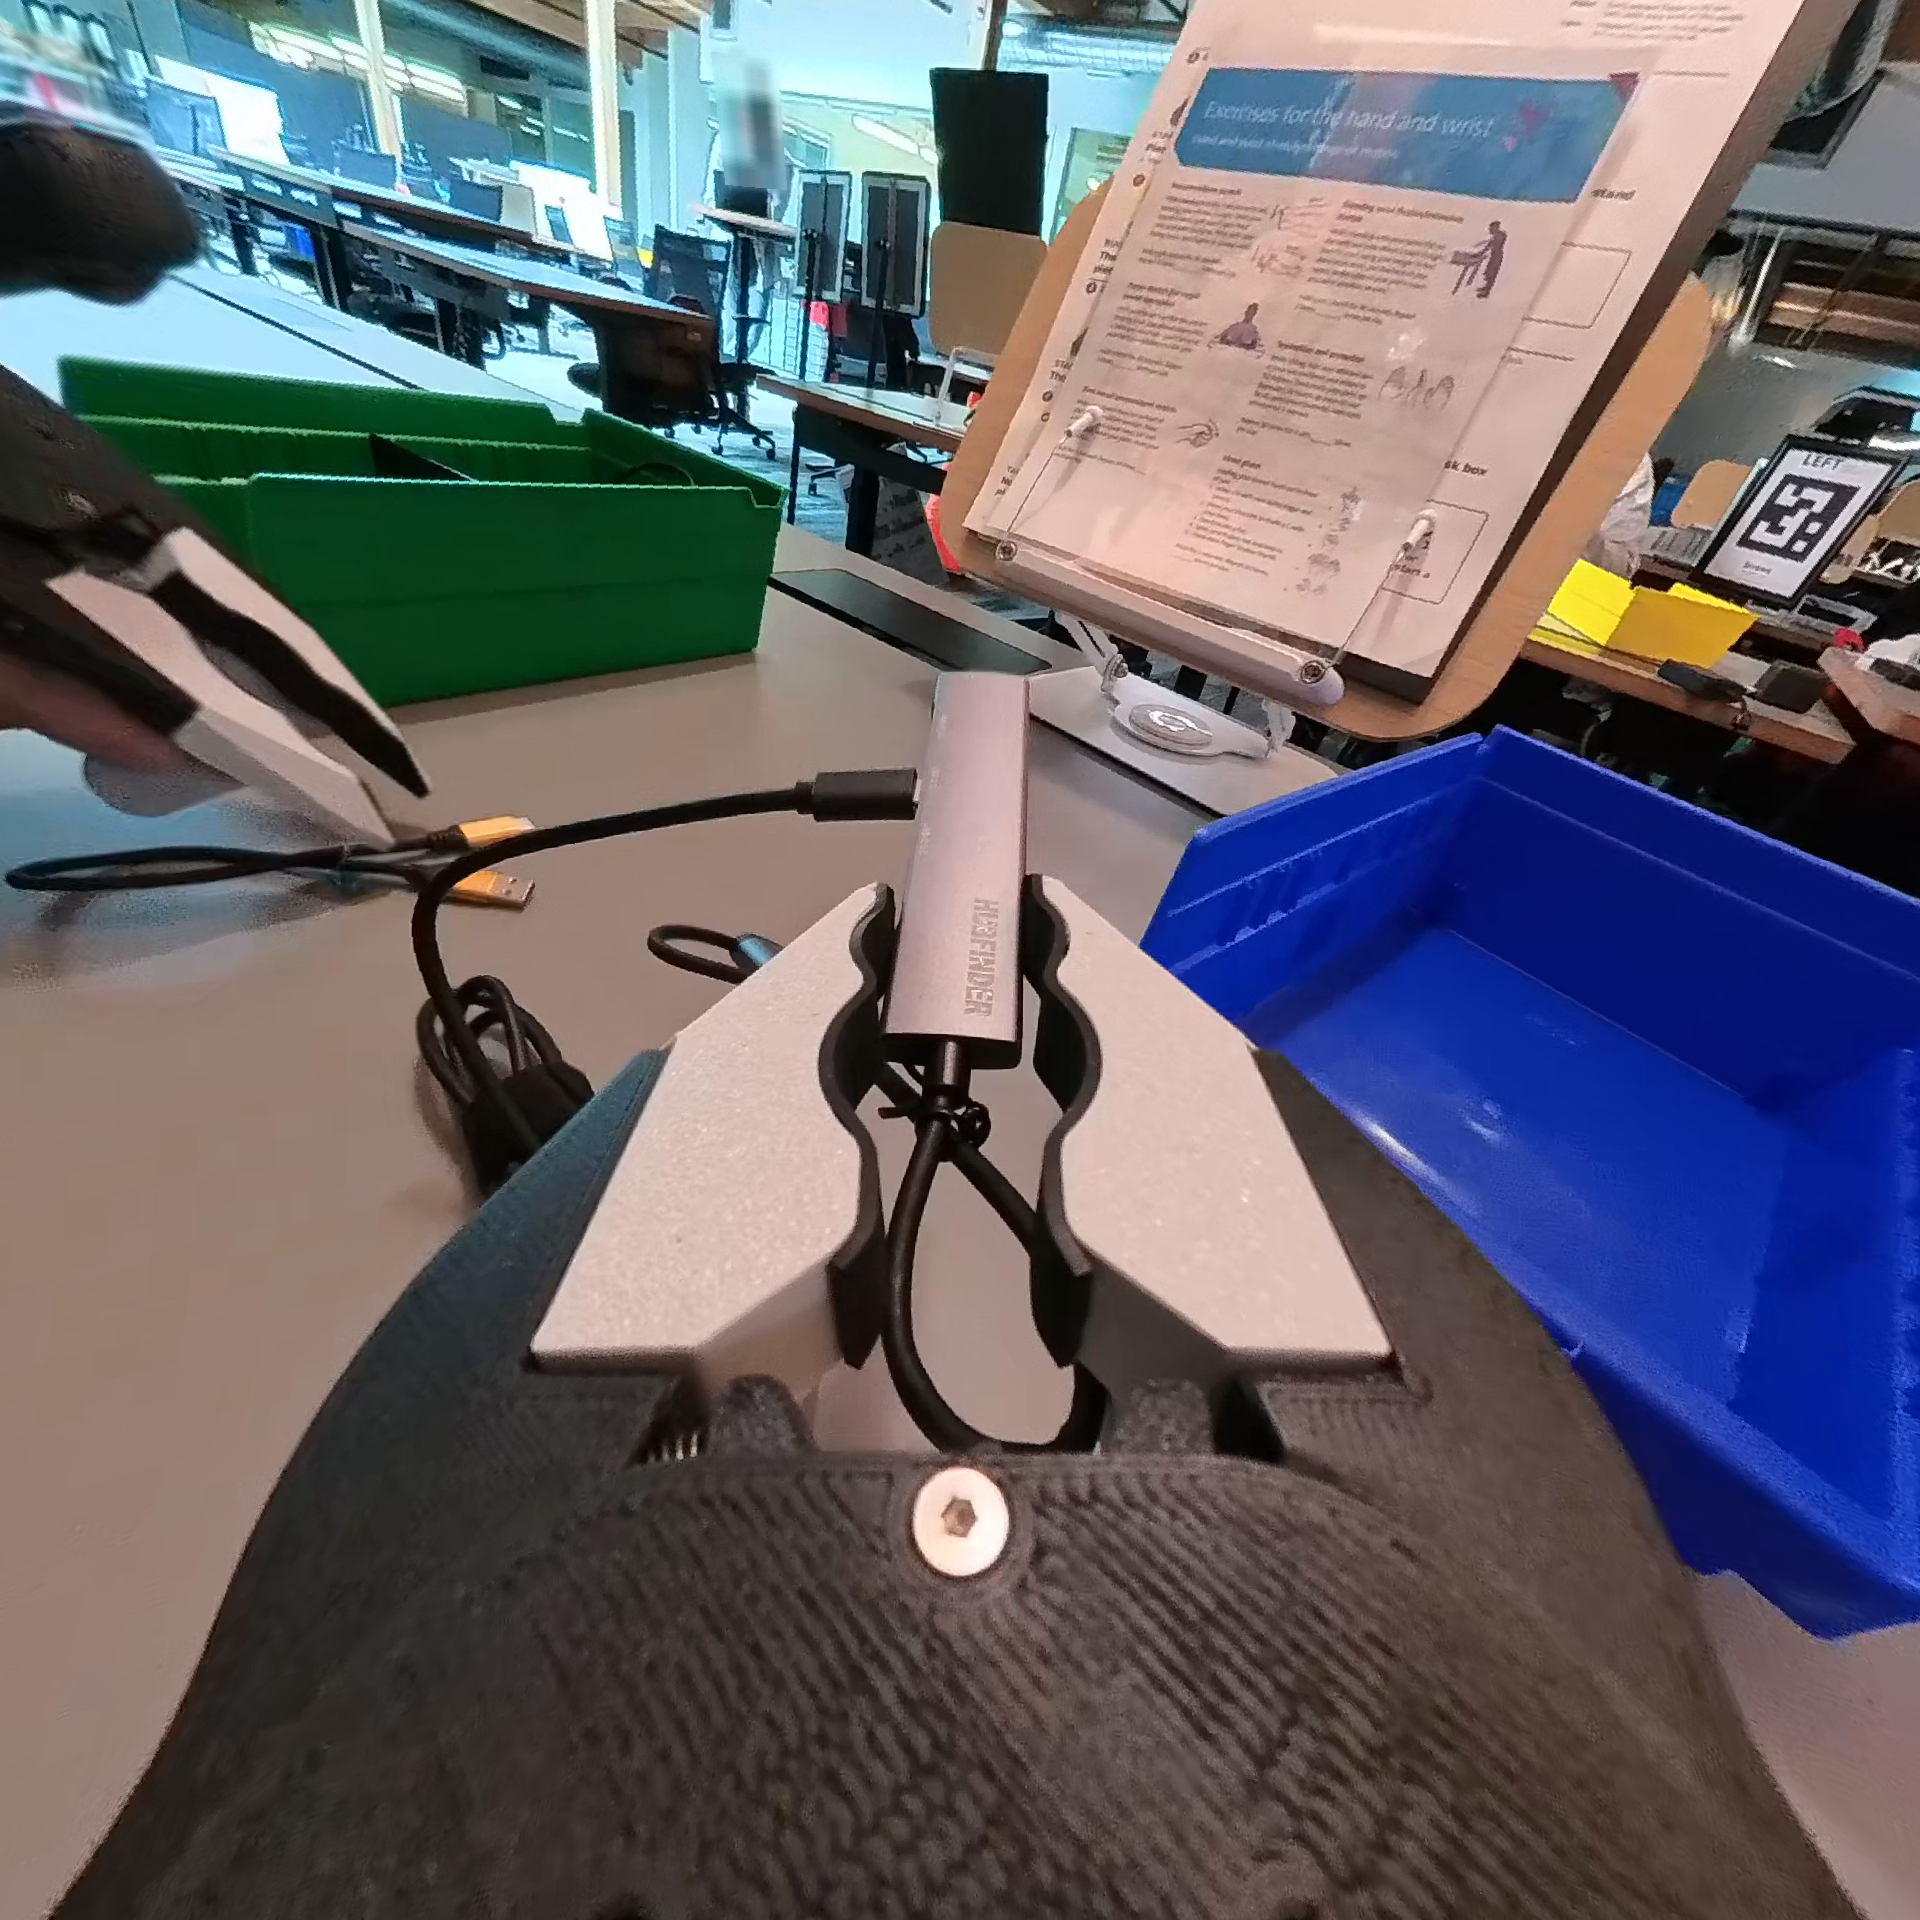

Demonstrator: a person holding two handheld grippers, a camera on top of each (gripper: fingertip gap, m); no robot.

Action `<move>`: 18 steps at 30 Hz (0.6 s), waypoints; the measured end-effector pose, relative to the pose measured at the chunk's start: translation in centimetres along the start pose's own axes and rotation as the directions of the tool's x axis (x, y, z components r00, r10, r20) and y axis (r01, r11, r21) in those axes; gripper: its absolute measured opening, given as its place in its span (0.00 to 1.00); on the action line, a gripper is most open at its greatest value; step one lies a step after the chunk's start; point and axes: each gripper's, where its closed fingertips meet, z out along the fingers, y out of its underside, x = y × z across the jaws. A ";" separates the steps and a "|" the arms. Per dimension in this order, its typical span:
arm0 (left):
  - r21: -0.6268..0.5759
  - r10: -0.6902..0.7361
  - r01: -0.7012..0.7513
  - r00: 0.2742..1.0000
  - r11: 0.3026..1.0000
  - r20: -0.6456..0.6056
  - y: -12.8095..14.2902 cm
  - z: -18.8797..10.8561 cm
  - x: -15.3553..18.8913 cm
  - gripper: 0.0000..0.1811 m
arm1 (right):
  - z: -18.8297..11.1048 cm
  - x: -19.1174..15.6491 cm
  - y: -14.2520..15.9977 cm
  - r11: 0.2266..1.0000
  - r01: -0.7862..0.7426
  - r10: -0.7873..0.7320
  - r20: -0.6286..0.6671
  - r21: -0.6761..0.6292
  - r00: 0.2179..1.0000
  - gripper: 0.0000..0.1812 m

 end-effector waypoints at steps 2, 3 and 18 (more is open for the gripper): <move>0.003 -0.016 0.016 0.999 1.000 0.030 -0.6 1.0 -0.3 0.19 | -0.1 0.2 0.0 1.000 0.000 0.000 -0.005 0.001 1.000 0.13; -0.011 -0.006 0.006 0.999 1.000 0.049 -0.7 1.4 -0.4 0.18 | -0.1 0.2 -0.1 1.000 -0.010 0.010 -0.003 0.006 1.000 0.13; 0.041 0.537 -0.538 0.830 0.842 -0.150 -0.2 2.0 2.6 0.05 | -1.0 0.2 -0.2 1.000 0.008 -0.008 -0.006 0.003 1.000 0.13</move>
